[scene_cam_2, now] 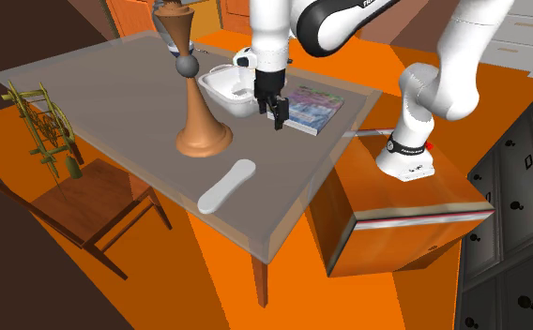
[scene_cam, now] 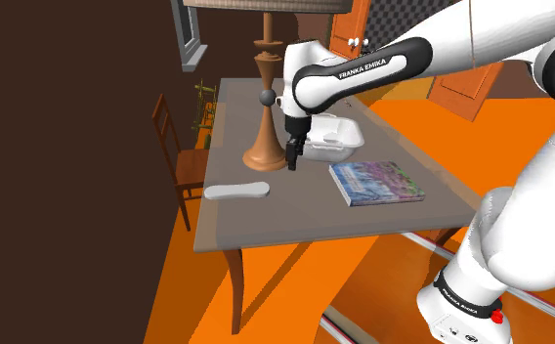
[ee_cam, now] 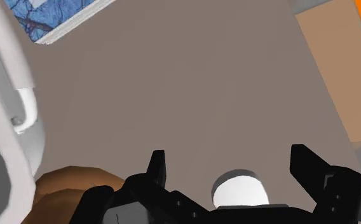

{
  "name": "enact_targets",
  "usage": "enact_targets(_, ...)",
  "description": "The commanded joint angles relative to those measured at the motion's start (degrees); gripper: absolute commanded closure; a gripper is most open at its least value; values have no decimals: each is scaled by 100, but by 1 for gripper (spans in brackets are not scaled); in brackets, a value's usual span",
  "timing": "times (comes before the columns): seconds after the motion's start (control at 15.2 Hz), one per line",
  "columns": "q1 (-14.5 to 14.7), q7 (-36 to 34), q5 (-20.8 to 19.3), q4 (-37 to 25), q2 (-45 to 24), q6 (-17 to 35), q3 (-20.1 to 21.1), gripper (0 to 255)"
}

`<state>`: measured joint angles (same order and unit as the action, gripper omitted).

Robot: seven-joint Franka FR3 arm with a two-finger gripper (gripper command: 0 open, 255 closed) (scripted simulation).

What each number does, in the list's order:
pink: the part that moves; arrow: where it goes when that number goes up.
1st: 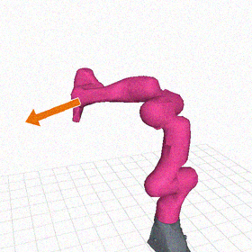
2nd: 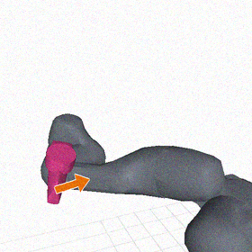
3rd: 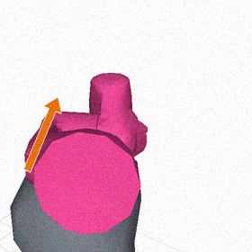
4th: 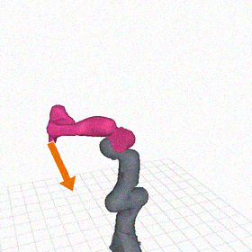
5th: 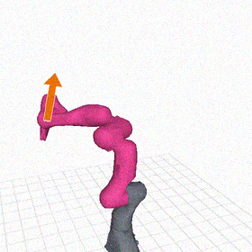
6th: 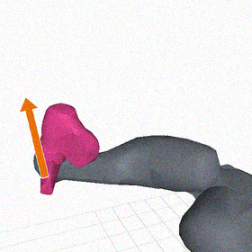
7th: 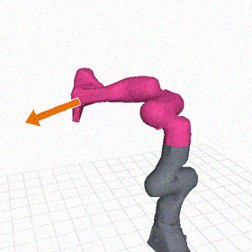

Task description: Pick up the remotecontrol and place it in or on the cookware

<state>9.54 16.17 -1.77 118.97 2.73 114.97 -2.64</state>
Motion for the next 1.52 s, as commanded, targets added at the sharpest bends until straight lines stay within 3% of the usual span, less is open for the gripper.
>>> enact_targets(0.0, 56, 240, 21, -397, -462, 88, 44, 0)
enact_targets(0.86, 454, 1405, -104, -2899, -2947, 173, 537, 0)
enact_targets(1.45, 467, 1426, -134, -2743, -3252, 637, 542, 0)
